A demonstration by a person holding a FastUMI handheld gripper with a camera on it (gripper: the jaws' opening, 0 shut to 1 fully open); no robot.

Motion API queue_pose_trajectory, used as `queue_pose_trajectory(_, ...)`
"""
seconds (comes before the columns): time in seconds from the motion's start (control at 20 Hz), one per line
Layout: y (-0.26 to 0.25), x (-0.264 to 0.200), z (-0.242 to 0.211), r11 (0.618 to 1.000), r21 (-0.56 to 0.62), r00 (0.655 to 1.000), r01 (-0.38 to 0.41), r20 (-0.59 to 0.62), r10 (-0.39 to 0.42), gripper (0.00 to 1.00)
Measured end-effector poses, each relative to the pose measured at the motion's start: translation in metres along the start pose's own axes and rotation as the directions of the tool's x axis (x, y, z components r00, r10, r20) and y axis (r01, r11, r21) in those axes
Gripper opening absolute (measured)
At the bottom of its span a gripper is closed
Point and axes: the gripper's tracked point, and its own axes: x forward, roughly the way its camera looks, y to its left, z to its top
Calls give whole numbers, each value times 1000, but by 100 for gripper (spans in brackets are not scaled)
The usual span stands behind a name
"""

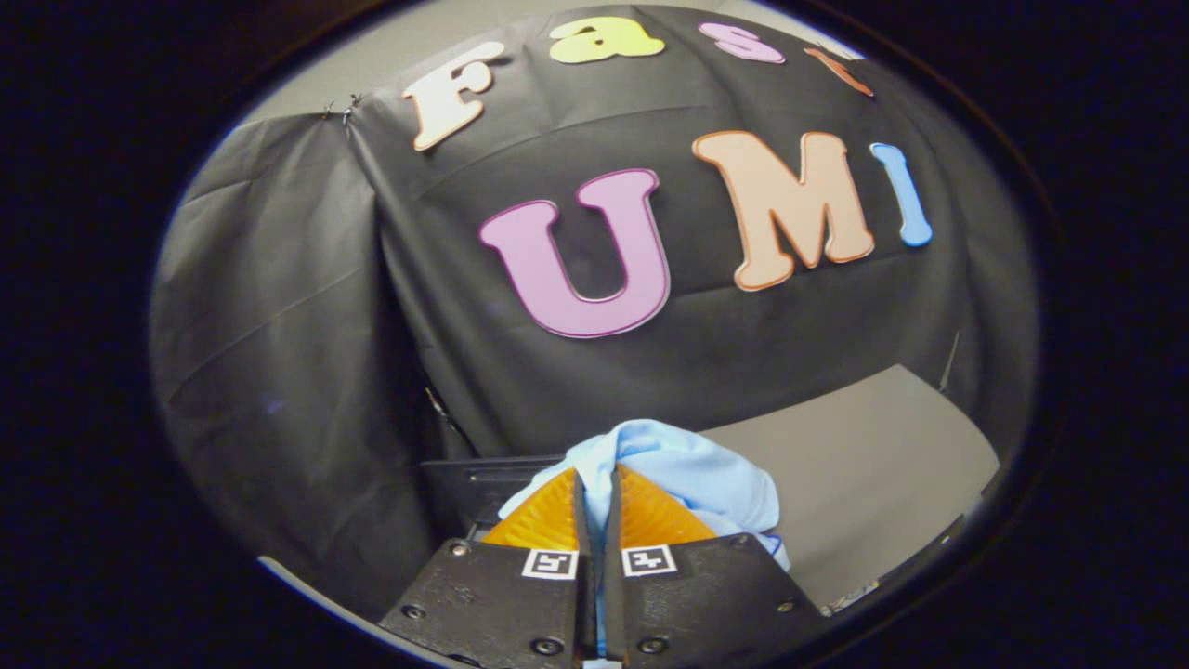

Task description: Put the clothes into the washing machine and then close the washing machine lid.

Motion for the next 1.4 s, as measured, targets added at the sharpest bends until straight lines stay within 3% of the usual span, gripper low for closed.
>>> queue_pose_trajectory(0.25,54,28,-11,998,-24,996,-50,77,52,3)
queue_pose_trajectory(0.6,114,83,-100,989,-90,993,-117,-2,118,3)
queue_pose_trajectory(0.8,123,119,-152,984,-151,996,-91,-28,88,3)
queue_pose_trajectory(1.1,125,170,-257,979,-127,979,-160,-150,141,3)
queue_pose_trajectory(1.4,124,198,-301,986,-122,965,-112,-249,79,4)
